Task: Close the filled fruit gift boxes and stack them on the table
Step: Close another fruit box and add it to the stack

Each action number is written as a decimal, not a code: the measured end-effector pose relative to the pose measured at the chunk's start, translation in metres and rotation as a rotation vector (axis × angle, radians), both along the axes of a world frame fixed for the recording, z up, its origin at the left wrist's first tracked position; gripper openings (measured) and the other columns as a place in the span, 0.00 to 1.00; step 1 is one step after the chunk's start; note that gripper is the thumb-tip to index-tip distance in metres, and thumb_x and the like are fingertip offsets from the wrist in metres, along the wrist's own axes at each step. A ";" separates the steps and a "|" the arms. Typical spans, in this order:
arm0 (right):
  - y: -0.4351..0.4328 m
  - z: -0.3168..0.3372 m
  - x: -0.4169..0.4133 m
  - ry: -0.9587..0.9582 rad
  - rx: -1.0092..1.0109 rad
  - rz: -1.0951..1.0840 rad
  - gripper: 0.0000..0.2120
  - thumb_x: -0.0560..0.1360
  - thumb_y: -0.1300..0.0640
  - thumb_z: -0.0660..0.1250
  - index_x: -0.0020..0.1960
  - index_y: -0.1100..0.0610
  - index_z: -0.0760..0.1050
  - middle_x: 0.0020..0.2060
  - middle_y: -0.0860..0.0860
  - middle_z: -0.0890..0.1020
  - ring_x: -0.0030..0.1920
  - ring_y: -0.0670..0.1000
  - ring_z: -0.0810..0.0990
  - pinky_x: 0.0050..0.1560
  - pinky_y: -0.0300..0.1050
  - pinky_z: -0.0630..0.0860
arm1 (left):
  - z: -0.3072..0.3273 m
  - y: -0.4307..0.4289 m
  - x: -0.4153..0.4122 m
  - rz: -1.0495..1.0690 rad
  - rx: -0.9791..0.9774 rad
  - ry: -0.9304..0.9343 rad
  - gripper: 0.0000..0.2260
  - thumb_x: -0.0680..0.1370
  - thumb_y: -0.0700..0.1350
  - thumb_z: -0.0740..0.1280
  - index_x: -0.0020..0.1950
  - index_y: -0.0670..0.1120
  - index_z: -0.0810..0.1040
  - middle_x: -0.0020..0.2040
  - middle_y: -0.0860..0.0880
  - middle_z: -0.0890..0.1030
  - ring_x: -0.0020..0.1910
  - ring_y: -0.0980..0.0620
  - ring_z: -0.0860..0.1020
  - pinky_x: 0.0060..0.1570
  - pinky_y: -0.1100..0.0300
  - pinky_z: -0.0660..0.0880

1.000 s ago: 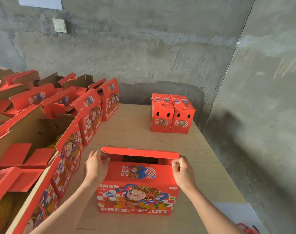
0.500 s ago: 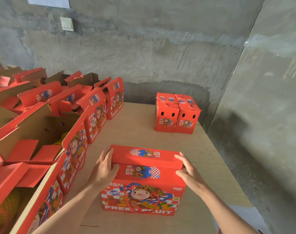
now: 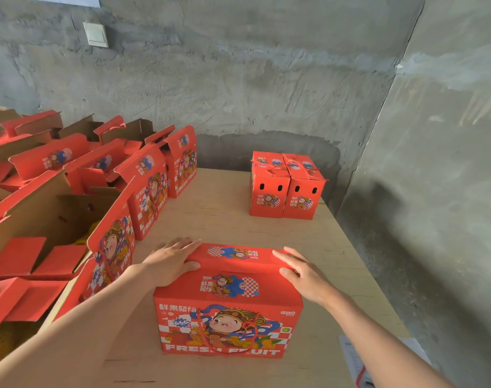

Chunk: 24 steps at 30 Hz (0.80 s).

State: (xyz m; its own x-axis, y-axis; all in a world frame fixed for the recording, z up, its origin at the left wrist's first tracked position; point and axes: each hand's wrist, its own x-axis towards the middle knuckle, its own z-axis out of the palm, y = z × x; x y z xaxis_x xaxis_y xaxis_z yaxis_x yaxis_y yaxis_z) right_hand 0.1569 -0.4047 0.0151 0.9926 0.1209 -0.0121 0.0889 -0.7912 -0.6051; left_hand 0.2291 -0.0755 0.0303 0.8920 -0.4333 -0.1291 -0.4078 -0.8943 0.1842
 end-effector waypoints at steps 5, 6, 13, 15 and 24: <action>-0.001 0.000 0.000 -0.006 -0.005 0.003 0.20 0.80 0.50 0.58 0.70 0.35 0.63 0.75 0.40 0.56 0.73 0.43 0.57 0.71 0.46 0.62 | 0.001 0.000 0.003 -0.046 -0.026 -0.020 0.23 0.81 0.57 0.54 0.76 0.60 0.52 0.76 0.53 0.56 0.75 0.51 0.54 0.71 0.55 0.55; 0.000 0.000 0.000 -0.009 -0.004 0.004 0.20 0.80 0.50 0.58 0.70 0.35 0.63 0.75 0.40 0.56 0.74 0.43 0.57 0.71 0.46 0.62 | 0.001 0.000 0.003 -0.049 -0.016 -0.022 0.23 0.81 0.57 0.53 0.76 0.60 0.52 0.77 0.53 0.56 0.75 0.50 0.54 0.71 0.54 0.55; 0.000 -0.004 -0.002 -0.003 -0.006 0.005 0.20 0.81 0.51 0.58 0.71 0.36 0.62 0.75 0.40 0.53 0.75 0.43 0.53 0.72 0.48 0.61 | 0.001 -0.001 -0.001 -0.001 0.060 0.073 0.22 0.81 0.60 0.43 0.75 0.64 0.46 0.77 0.55 0.49 0.76 0.51 0.47 0.73 0.43 0.42; 0.000 -0.004 -0.001 0.000 -0.011 0.001 0.20 0.81 0.51 0.58 0.71 0.37 0.62 0.76 0.40 0.53 0.75 0.43 0.53 0.72 0.48 0.61 | 0.001 -0.006 -0.002 0.028 0.104 0.049 0.23 0.81 0.61 0.42 0.75 0.63 0.45 0.78 0.55 0.48 0.76 0.51 0.46 0.71 0.41 0.39; 0.001 -0.007 0.000 -0.031 -0.012 -0.015 0.20 0.80 0.51 0.59 0.70 0.37 0.64 0.75 0.40 0.54 0.74 0.44 0.55 0.70 0.45 0.61 | 0.001 -0.010 -0.006 -0.021 0.169 -0.170 0.27 0.80 0.62 0.47 0.77 0.56 0.45 0.76 0.48 0.57 0.75 0.47 0.55 0.72 0.51 0.49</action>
